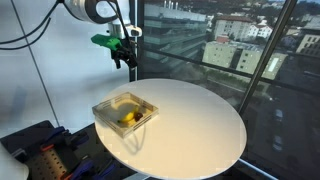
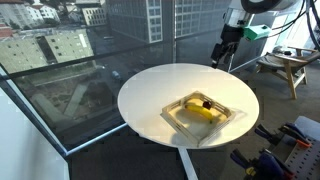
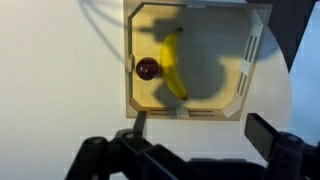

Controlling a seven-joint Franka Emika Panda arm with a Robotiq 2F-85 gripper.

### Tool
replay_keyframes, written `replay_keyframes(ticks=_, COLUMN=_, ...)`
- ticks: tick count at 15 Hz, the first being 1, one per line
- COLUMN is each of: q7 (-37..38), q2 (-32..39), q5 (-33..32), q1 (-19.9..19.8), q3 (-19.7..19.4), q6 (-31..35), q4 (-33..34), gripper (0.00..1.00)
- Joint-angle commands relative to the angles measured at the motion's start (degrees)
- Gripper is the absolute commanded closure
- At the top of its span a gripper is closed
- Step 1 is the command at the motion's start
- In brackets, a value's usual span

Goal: Put the plum in the crate

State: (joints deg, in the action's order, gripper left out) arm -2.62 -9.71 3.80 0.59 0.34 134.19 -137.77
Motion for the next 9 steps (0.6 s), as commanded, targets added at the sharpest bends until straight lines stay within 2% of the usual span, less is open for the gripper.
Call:
replay_keyframes(ticks=1, q7=0.92, q2=-4.6, q5=0.08, q1=0.31, q3=0.17, q6=-2.03, q4=-2.37, gripper=0.0)
replay_keyframes(ticks=9, q7=1.28, q2=-10.6, q5=0.22, q1=0.46, q3=0.21, q6=-5.68, q4=-5.35, gripper=0.0)
